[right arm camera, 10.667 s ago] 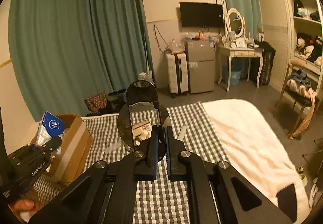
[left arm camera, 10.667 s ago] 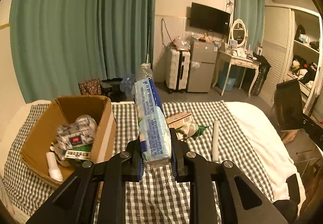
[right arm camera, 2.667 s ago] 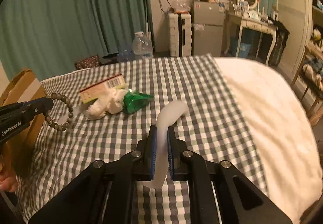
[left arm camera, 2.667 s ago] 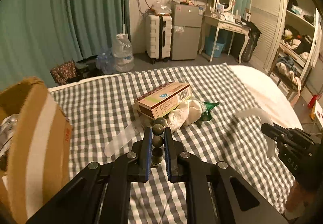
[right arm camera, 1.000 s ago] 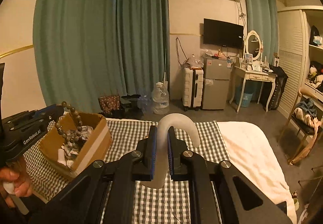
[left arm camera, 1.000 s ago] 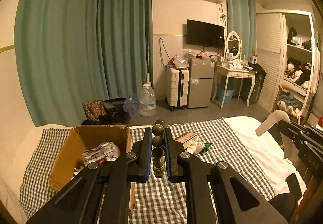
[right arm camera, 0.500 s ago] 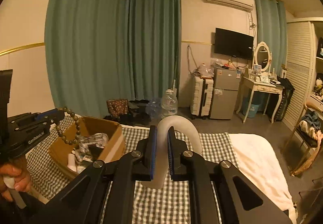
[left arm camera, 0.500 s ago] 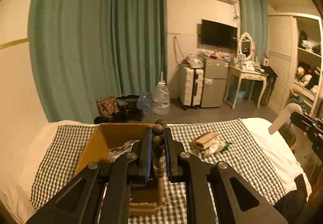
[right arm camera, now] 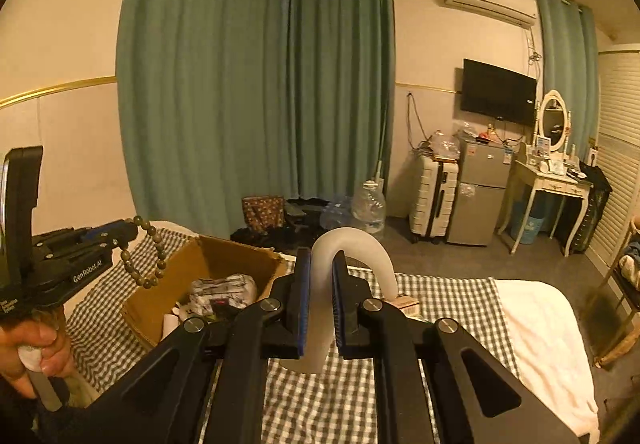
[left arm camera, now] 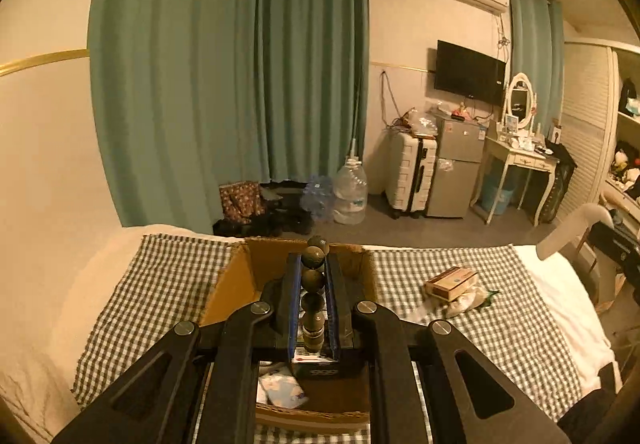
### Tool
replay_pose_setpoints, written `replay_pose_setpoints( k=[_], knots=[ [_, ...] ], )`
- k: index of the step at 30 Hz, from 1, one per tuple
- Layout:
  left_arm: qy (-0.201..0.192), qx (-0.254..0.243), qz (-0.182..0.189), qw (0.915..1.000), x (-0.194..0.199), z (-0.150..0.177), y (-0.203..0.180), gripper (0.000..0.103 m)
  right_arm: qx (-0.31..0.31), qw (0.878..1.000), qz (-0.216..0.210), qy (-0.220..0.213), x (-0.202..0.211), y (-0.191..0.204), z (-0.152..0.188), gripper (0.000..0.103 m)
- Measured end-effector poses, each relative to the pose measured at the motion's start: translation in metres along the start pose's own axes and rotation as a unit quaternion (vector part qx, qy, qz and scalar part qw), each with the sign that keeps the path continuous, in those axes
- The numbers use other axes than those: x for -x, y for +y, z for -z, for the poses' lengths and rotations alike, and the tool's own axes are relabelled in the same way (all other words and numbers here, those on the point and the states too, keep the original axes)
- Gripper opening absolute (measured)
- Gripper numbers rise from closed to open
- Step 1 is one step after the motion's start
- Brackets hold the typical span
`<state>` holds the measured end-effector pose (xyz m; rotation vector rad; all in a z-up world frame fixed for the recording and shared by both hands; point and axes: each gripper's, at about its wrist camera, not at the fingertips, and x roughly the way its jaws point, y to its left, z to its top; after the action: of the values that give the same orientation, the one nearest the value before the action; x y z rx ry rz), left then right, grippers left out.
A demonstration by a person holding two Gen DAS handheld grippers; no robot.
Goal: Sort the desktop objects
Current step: 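Lift and carry the foam tube and bead bracelet over the cardboard box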
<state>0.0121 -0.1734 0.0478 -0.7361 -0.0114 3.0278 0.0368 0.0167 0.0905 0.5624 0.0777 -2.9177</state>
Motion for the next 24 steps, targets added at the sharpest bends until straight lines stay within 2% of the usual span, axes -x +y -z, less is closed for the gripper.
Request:
replay_pose_setpoints(
  k=[19,24],
  knots=[
    [0.041,0.037,-0.025,0.9982,-0.054,0.013,0.067,0.011,0.040,0.996,-0.086,0.003,-0.068,0.085,-0.018,0.011],
    [0.048,0.020,-0.027,0.9983,-0.069,0.018,0.072,0.011,0.047,0.993,-0.107,0.010,-0.095,0.101,-0.023,0.012]
  ],
)
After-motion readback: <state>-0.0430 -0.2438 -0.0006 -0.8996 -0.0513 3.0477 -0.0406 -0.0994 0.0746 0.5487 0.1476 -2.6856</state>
